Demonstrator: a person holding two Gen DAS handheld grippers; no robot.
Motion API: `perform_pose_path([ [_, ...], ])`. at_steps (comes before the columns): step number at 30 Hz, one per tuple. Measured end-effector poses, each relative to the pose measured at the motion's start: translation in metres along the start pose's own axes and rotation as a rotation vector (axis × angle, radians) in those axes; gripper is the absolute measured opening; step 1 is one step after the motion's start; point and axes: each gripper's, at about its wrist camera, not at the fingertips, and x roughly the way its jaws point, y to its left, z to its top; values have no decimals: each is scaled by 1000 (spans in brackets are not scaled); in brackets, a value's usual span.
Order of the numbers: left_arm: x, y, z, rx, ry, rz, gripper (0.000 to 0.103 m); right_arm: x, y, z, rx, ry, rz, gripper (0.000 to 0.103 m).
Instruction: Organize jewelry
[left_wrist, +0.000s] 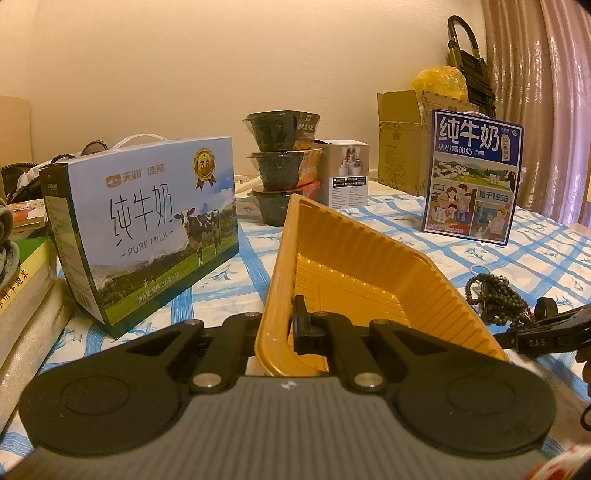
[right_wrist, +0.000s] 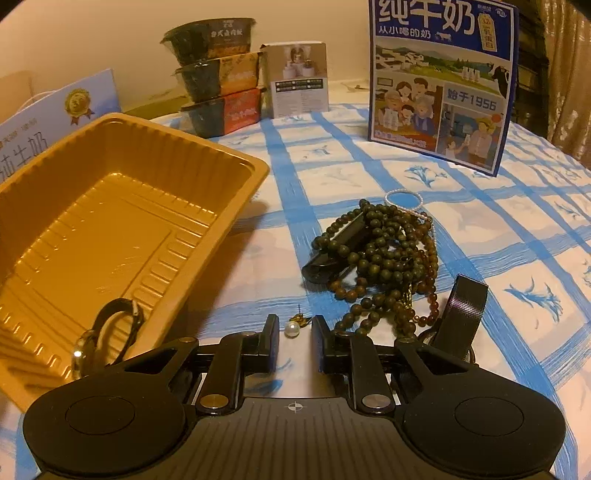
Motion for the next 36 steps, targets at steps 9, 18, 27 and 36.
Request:
perform_pose_path([
  [9, 1, 0, 0, 1, 3, 3, 5, 3, 4, -1, -62, -18, -20, 8],
  [18, 1, 0, -1, 5, -2, 2, 5, -56, 23, 17, -18, -119, 187, 8],
  [27, 1, -1, -1, 2, -1, 4, 5, -53, 85, 15, -93, -77, 373, 8],
  [36, 1, -1, -2, -1, -3, 4, 5, -26, 104, 8, -108, -31, 377, 11],
])
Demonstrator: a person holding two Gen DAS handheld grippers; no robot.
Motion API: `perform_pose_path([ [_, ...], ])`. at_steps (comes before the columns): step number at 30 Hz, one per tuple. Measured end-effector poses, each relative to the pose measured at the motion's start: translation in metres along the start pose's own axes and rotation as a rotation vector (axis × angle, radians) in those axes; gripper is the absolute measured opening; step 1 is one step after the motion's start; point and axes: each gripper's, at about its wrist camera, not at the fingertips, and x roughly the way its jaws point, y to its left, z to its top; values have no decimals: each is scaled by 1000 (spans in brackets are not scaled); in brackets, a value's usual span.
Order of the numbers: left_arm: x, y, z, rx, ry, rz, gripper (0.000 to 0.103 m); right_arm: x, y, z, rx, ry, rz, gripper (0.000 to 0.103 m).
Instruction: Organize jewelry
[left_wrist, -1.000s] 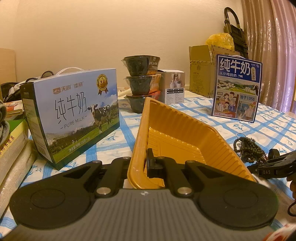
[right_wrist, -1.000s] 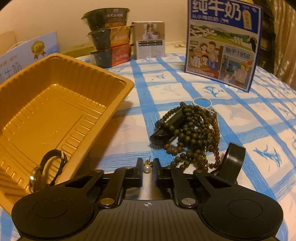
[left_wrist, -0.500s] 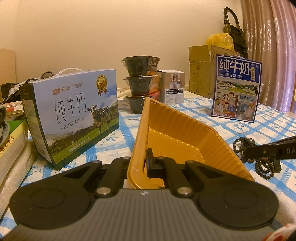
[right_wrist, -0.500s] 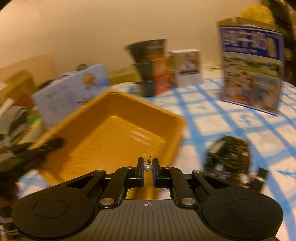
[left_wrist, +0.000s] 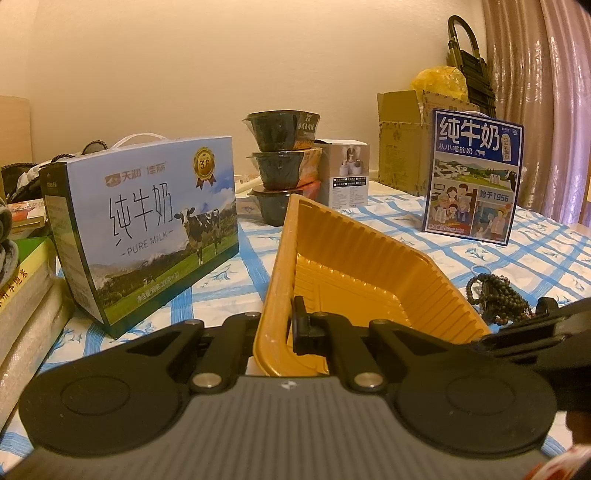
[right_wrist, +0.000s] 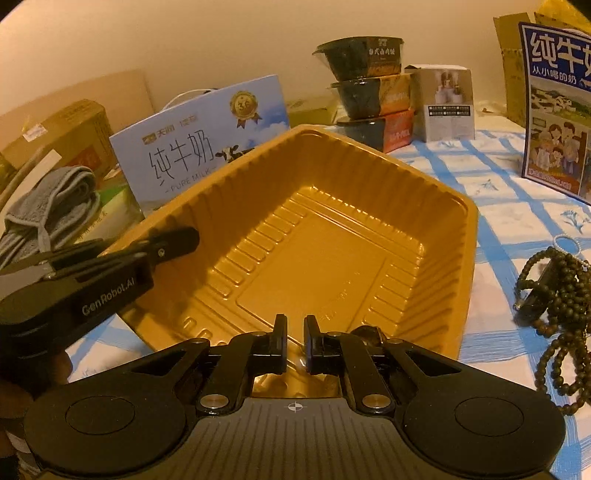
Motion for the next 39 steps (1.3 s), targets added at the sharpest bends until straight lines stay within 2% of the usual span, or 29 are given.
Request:
perform_pose_path([
  [5, 1, 0, 0, -1, 2, 4, 5, -30, -10, 4, 29, -62, -16, 25],
  [8, 1, 1, 0, -2, 3, 4, 5, -54, -24, 0, 61, -88, -70, 30],
  [16, 3, 1, 0, 2, 11, 15, 5, -107, -86, -29, 179, -89, -314, 31],
  [20, 3, 0, 0, 11, 12, 19, 5, -119, -110, -37, 226, -89, -389, 31],
  [25, 3, 0, 0, 9, 13, 19, 5, -121, -127, -42, 261, -89, -426, 31],
  [39, 4, 2, 0, 10, 18, 19, 5, -105, -151, -40, 314, -88, -433, 31],
])
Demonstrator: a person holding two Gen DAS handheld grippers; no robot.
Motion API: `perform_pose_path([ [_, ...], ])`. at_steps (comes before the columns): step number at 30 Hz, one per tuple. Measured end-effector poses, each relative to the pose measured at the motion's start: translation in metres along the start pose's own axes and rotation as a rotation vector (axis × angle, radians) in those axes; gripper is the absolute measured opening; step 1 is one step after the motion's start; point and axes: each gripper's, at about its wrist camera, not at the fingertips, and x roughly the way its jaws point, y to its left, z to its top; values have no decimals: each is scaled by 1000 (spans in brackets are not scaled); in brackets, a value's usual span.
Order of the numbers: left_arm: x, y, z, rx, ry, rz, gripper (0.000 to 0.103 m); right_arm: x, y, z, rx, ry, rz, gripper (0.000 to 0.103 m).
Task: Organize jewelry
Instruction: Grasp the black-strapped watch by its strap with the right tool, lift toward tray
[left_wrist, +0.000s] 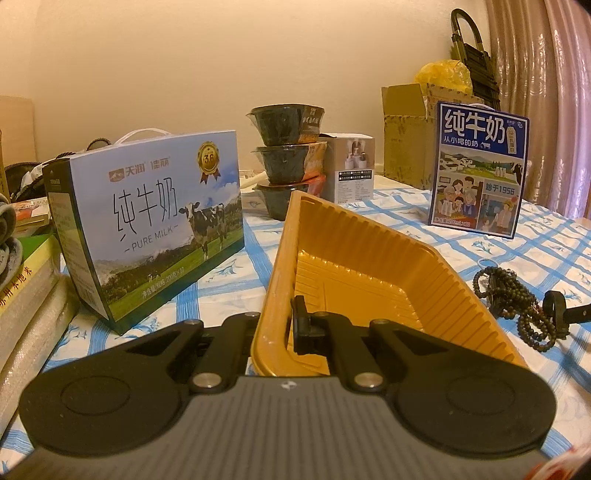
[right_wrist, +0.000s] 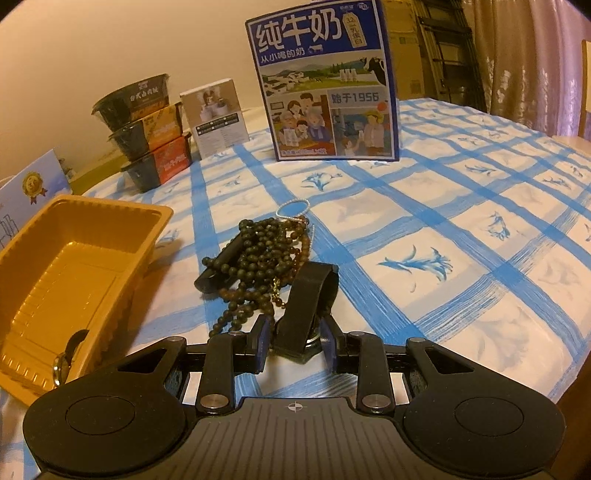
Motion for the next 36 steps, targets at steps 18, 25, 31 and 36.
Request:
perform_pose_path([
  [18, 1, 0, -2, 5, 2, 1, 5, 24, -16, 10, 116, -6, 23, 31],
  [25, 1, 0, -2, 5, 1, 1, 5, 28, -11, 11, 86, -13, 16, 30],
  [31, 1, 0, -2, 4, 1, 1, 5, 20, 8, 6, -110, -51, -33, 20],
  [36, 1, -1, -2, 4, 0, -1, 5, 4, 40, -11, -383, -107, -71, 20],
])
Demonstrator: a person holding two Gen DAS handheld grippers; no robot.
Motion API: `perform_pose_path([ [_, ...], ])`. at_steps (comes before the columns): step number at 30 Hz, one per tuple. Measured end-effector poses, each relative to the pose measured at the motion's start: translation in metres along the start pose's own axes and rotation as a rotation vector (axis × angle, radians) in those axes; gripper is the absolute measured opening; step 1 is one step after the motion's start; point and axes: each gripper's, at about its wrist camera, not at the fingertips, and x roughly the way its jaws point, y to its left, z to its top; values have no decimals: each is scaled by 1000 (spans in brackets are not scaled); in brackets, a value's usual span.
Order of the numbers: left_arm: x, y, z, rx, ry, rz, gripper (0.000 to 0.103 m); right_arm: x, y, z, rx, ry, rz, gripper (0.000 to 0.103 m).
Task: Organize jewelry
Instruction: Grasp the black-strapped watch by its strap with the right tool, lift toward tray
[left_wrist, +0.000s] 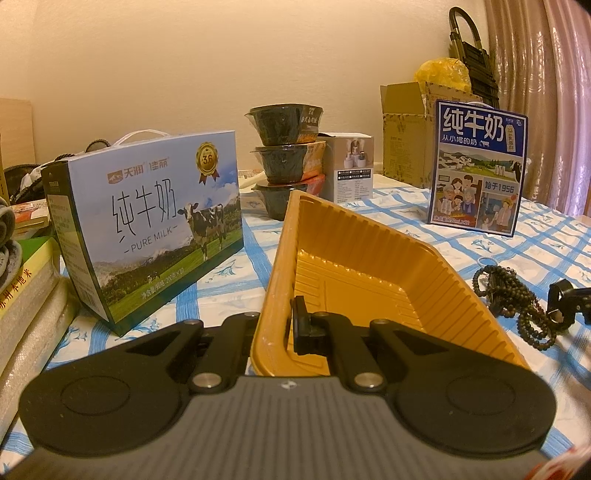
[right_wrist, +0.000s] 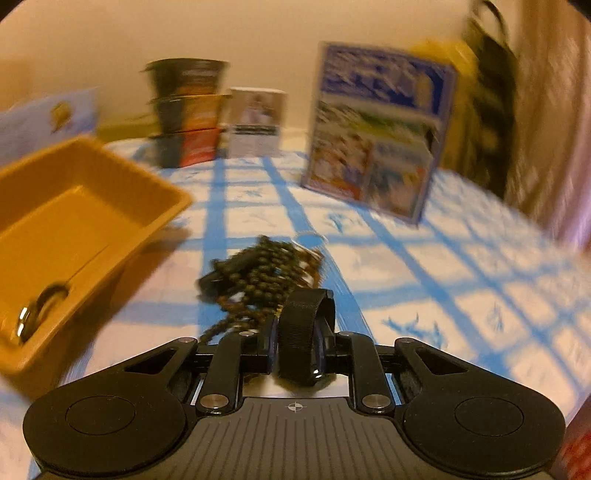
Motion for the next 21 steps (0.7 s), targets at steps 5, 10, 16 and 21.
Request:
perform_pose_path([
  [5, -1, -1, 0, 0, -2, 0, 5, -16, 21, -6, -101, -23, 28, 19],
  [10, -2, -2, 0, 0, 0, 0, 5, -26, 29, -1, -96, -27, 64, 18],
  [16, -4, -3, 1, 3, -4, -2, 5, -43, 34, 15, -81, -59, 111, 18],
  [21, -5, -4, 1, 3, -6, -4, 5, -54, 49, 29, -97, -96, 180, 18],
])
